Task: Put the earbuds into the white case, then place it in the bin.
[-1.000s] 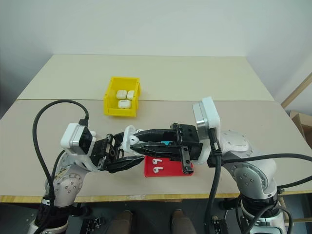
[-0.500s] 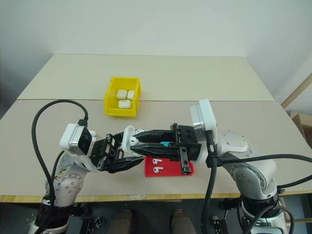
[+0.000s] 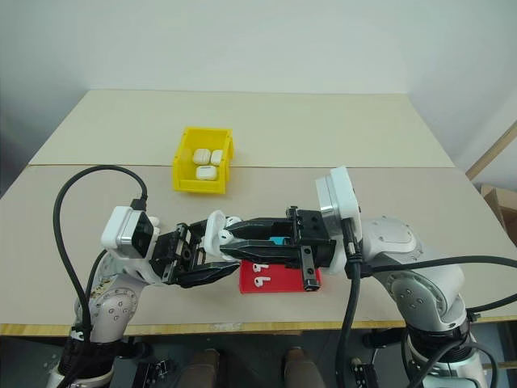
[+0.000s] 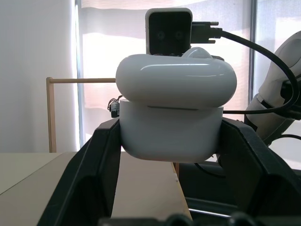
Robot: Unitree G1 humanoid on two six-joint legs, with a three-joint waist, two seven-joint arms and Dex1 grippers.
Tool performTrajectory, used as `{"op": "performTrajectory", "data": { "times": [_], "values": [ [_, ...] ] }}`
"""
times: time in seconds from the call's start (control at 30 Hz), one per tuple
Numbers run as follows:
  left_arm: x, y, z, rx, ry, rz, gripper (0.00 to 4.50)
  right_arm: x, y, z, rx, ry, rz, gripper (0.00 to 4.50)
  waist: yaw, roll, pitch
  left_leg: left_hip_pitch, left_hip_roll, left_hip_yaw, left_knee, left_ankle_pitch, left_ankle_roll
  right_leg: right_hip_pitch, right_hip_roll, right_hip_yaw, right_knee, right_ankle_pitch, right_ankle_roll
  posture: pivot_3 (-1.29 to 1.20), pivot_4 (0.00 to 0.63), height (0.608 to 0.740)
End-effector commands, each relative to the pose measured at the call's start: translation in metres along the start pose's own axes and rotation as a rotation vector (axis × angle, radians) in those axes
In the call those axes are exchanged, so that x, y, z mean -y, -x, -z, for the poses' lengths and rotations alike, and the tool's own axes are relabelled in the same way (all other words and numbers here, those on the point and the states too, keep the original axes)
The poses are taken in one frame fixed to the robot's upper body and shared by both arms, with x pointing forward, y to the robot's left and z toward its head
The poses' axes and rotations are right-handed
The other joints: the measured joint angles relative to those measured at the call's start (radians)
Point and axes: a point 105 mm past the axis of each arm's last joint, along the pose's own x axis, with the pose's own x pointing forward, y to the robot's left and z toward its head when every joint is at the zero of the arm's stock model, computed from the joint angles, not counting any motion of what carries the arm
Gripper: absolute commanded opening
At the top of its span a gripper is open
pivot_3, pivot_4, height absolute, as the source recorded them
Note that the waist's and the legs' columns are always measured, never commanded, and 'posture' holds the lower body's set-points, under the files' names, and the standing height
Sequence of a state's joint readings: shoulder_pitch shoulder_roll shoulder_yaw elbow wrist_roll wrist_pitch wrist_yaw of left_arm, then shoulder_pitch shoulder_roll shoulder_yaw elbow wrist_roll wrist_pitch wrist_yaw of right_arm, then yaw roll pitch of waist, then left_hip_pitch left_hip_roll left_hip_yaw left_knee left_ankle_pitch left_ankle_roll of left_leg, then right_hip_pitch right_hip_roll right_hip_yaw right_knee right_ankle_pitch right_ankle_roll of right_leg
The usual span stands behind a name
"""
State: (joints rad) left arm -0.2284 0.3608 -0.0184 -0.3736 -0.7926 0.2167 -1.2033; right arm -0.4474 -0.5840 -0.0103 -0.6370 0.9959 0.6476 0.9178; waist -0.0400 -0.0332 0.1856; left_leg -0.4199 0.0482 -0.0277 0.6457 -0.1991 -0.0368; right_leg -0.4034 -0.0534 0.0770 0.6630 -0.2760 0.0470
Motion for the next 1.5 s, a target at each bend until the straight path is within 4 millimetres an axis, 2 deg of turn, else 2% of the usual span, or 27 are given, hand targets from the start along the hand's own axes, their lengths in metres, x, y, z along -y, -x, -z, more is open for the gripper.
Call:
{"op": "performTrajectory", "data": {
  "times": [0.03, 0.77, 0.87, 1.13, 1.5],
  "values": [
    [0.003, -0.003, -0.009, 0.038, -0.047, 0.022, 2.80, -0.007, -0.001, 0.001, -0.021, 0.001, -0.028, 0.91, 0.000, 0.000, 0.000, 0.000, 0.000, 0.000, 0.000, 0.000, 0.000, 0.000, 0.000, 0.000, 0.000, 0.000, 0.000, 0.00, 0.150, 0.740],
    [0.003, -0.003, -0.008, 0.034, -0.069, 0.034, 2.80, -0.007, 0.000, 0.004, -0.068, -0.002, -0.033, 0.91, 0.001, 0.000, 0.000, 0.000, 0.000, 0.000, 0.000, 0.000, 0.000, 0.000, 0.000, 0.000, 0.000, 0.000, 0.000, 0.00, 0.150, 0.740],
    [0.003, -0.004, -0.007, 0.036, -0.069, 0.033, 2.80, -0.007, 0.000, 0.003, -0.065, 0.013, -0.030, 1.69, 0.001, 0.000, 0.000, 0.000, 0.000, 0.000, 0.000, 0.000, 0.000, 0.000, 0.000, 0.000, 0.000, 0.000, 0.000, 0.00, 0.150, 0.740],
    [0.003, -0.004, -0.007, 0.041, -0.064, 0.032, 2.80, -0.006, 0.000, 0.003, -0.065, 0.027, -0.012, 4.41, 0.001, 0.000, 0.000, 0.000, 0.000, 0.000, 0.000, 0.000, 0.000, 0.000, 0.000, 0.000, 0.000, 0.000, 0.000, 0.00, 0.150, 0.740],
    [0.003, -0.002, -0.004, 0.036, -0.057, 0.034, 2.80, -0.002, 0.006, -0.017, 0.083, 0.054, 0.008, 4.46, 0.001, 0.000, 0.000, 0.000, 0.000, 0.000, 0.001, 0.000, 0.000, 0.001, 0.000, 0.000, 0.000, 0.000, 0.000, 0.00, 0.150, 0.740]
  ]
}}
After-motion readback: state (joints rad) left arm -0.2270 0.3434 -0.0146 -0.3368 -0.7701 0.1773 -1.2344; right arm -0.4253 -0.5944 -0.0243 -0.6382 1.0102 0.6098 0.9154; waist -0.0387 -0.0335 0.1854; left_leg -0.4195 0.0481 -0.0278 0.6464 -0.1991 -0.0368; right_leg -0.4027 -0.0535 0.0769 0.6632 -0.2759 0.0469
